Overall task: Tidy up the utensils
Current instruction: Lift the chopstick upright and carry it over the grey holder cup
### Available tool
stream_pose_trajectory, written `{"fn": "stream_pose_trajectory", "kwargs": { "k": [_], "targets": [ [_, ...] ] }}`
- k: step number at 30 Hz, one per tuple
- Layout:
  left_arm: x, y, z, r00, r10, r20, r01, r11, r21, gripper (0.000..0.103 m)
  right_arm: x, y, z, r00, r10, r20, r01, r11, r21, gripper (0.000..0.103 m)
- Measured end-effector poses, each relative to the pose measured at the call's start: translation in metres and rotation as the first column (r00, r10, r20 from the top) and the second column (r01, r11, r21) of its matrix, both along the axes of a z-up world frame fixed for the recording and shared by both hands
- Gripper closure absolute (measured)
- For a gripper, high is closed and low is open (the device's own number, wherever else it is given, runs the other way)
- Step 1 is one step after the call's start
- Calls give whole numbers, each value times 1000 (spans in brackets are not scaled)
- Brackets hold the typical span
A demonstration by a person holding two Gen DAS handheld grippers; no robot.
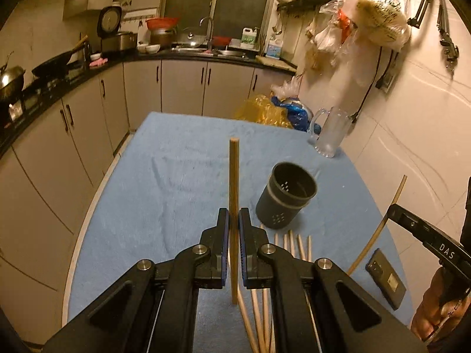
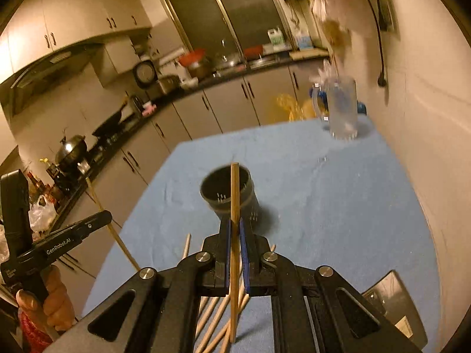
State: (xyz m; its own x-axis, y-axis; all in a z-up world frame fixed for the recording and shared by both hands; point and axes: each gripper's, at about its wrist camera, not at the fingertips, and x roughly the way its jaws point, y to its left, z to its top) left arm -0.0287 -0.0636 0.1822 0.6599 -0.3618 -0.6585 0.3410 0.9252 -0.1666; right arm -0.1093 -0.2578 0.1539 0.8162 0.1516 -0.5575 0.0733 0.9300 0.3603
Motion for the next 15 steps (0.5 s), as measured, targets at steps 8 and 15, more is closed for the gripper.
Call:
{"fn": "stream_pose_trajectory", "kwargs": {
  "k": [8,15],
  "targets": [
    [1,-13,30,999,-19,44,19,1000,2,97,-2,-13,21,998,-11,60,10,1000,17,97],
    [11,-29,62,997,-50,60,51,998,-19,97,7,-28,41,995,-28,96,22,998,64,97]
  ]
}}
